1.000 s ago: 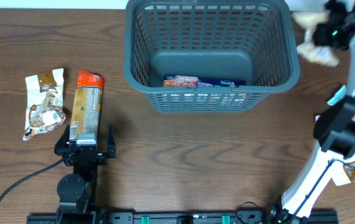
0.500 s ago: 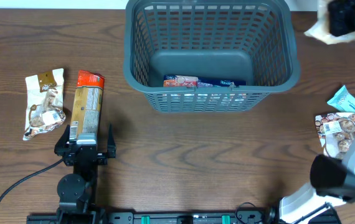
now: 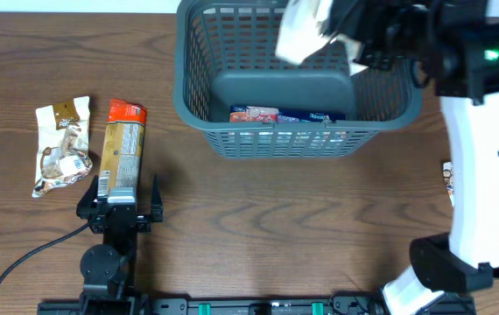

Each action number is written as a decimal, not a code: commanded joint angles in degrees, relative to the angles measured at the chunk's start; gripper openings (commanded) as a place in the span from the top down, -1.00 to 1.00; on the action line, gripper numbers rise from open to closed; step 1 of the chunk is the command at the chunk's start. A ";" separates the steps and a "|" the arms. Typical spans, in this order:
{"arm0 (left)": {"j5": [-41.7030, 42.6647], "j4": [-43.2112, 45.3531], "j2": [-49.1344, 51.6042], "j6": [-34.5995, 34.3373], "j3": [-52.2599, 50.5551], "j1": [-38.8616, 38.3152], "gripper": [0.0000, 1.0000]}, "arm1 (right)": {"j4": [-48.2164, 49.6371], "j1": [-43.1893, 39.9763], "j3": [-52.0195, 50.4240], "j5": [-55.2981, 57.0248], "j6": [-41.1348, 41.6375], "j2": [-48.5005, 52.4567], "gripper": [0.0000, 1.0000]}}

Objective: Pack container
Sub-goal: 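Carry the beige bag into the basket and release it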

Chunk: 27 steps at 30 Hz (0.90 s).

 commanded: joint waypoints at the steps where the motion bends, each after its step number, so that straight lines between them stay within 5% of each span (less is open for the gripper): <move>1: -0.48 -2.12 -0.33 -0.13 -1.18 -0.24 -0.97 | -1.55 2.27 1.09 -2.89 -13.81 4.22 0.97; 18: -0.48 -2.12 -0.33 -0.11 -1.18 -0.24 -0.97 | -0.44 6.43 1.09 -3.34 -12.48 25.86 0.88; 25: -0.48 -2.12 -0.33 -0.11 -1.20 -0.24 -0.97 | 1.07 6.36 1.22 -3.30 -6.32 25.31 -0.17; 27: -0.50 -2.12 -0.33 -0.11 -1.18 -0.24 -0.97 | 1.42 6.34 1.27 -3.26 -4.31 24.68 -0.27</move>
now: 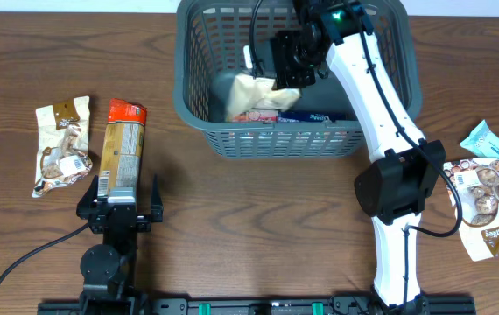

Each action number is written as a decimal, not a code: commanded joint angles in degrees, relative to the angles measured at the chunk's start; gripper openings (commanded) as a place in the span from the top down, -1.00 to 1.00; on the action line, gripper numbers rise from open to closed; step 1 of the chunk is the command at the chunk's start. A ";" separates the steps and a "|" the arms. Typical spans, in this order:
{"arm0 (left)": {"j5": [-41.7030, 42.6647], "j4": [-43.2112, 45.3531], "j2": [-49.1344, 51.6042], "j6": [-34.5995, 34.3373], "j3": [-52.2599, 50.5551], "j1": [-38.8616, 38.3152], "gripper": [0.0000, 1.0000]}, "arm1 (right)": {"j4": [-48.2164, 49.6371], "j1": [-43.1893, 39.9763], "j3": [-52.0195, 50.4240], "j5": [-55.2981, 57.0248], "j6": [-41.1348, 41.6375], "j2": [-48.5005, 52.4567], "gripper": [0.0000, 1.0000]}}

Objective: Pack container
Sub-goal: 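Carry the beige bag into the basket and release it, then move the right gripper down to the dried mushroom bag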

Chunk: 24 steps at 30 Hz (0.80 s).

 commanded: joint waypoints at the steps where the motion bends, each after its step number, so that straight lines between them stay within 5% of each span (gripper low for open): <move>1: -0.48 -2.12 -0.33 -0.11 -1.20 -0.24 -0.97 | 0.31 0.20 1.27 -0.81 5.99 -3.02 -0.33; 8: -0.48 -2.14 -0.33 -0.11 -1.20 -0.24 -0.97 | -1.31 -1.27 5.09 4.98 22.67 -8.46 -0.84; 13: -0.48 -2.14 -0.33 -0.13 -1.20 -0.24 -0.97 | -0.09 -4.59 6.21 11.91 30.51 -14.97 -0.51; 17: -0.48 -2.14 -0.33 -0.13 -1.20 -0.24 -0.96 | 8.13 -9.73 6.21 34.73 58.55 -20.02 -0.73; 24: -0.48 -2.14 -0.33 -0.13 -1.18 -0.24 -0.97 | 1.44 -22.80 6.21 38.05 76.35 -25.33 -0.77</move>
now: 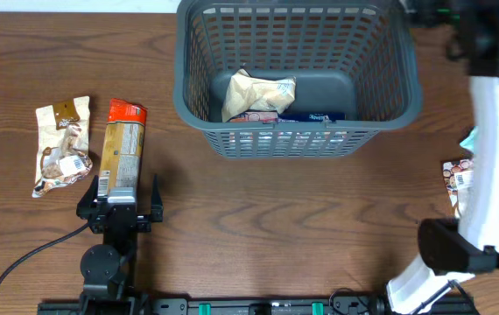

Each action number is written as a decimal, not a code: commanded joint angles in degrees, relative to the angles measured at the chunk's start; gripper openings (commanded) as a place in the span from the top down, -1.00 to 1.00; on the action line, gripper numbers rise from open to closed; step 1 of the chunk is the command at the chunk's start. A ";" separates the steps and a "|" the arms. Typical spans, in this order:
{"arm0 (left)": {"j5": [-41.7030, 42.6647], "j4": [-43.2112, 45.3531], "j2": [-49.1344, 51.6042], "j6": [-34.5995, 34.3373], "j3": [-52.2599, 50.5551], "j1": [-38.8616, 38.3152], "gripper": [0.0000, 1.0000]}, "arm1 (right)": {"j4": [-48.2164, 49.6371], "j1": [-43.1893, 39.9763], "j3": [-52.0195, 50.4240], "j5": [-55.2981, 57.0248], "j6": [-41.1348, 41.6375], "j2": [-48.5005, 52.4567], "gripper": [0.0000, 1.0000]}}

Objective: Pack container
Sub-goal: 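Move the right gripper down to the dried mushroom bag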

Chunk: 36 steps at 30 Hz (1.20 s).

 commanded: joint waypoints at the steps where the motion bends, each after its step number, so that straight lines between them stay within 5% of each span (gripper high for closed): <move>1: -0.48 -2.12 -0.33 -0.15 -1.18 -0.24 -0.97 | -5.70 -7.15 0.26 5.01 18.10 -0.68 -0.78; 8: -0.48 -2.12 -0.33 -0.13 -1.20 -0.24 -0.97 | -18.29 -23.32 -2.54 -1.16 21.00 -0.24 -0.90; 13: -0.48 -2.10 -0.33 -0.13 -1.20 -0.24 -0.97 | -21.77 -29.53 -6.71 -4.13 15.19 -0.24 -0.96; 20: -0.50 -2.10 -0.33 -0.13 -1.18 -0.24 -0.97 | -17.88 -32.76 -20.81 -13.35 -1.40 -0.26 -0.97; 36: -1.18 -2.08 -0.33 -0.09 -1.20 -0.22 -0.97 | -5.73 -41.05 -49.83 -18.08 -22.91 -0.26 -0.98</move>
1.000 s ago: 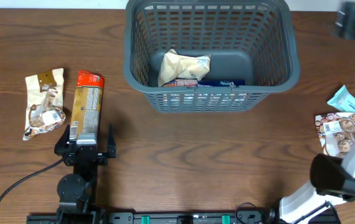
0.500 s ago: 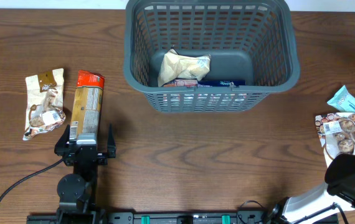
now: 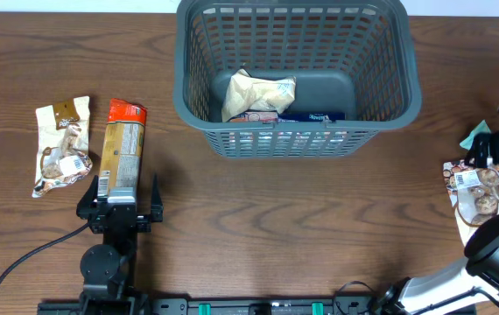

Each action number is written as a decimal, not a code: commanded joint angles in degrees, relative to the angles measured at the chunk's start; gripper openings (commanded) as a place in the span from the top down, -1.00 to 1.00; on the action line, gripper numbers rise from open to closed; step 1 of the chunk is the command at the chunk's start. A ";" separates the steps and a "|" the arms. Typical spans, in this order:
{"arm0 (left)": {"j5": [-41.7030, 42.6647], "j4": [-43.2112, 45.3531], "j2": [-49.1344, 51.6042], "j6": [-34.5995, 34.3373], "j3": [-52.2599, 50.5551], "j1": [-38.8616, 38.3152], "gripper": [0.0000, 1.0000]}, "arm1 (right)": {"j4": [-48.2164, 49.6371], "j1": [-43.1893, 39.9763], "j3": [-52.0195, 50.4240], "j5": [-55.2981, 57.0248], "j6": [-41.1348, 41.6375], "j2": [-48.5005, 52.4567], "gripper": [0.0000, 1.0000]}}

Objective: Pack container
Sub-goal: 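Move the right gripper down to the dried mushroom bag, then grasp the dried mushroom bag and lift it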

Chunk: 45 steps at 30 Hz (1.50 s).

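The grey mesh basket [image 3: 206, 105] stands at the back middle of the table. Inside it a cream packet [image 3: 258, 91] lies on top of red and blue packets [image 3: 306, 115]. At the right edge my right gripper [image 3: 484, 154] hovers over a teal packet [image 3: 472, 138] and a brown-and-white cookie packet [image 3: 479, 199]; its fingers do not show clearly. My left gripper [image 3: 123, 192] rests open at the front left, holding nothing, just below a yellow packet with a red end [image 3: 124, 140].
A white-and-brown snack packet [image 3: 62, 144] lies left of the yellow one. A black cable [image 3: 22, 262] runs from the left arm's base to the front edge. The right arm's white link [image 3: 442, 293] crosses the front right corner.
The right arm was high at the back right corner, past the basket. Now its gripper is down at the right edge over the packets there. The basket's contents and the left arm have not moved.
My right gripper held a pale packet above the basket's back right. Then it was inside the basket with that cream packet. Then the packet lay in the basket and the arm was clear of it. Now the gripper is over the right-hand packets.
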 commanded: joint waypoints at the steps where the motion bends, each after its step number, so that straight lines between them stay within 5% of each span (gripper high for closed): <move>1: -1.16 -2.12 -0.33 -0.07 -1.20 -0.22 -0.97 | 2.05 -2.71 -4.48 -2.78 -8.68 -0.09 -0.99; 11: -1.16 -2.10 0.70 -0.07 -1.20 -0.22 -0.97 | 10.60 -7.69 -12.04 -3.10 -20.20 -0.09 -0.98; 38: -1.14 -2.08 0.85 2.08 -1.20 -0.22 -0.97 | 39.50 -7.67 -36.11 -3.61 -18.45 -0.04 -0.98; 42: -1.14 -2.05 0.85 2.05 -1.20 -0.22 -0.97 | 40.98 -7.67 -37.46 -8.07 -18.23 -0.04 -0.75; 45: -1.11 -1.86 0.85 2.03 -1.18 -0.24 -0.97 | 40.94 -7.67 -37.44 -11.58 -17.38 -0.04 -0.30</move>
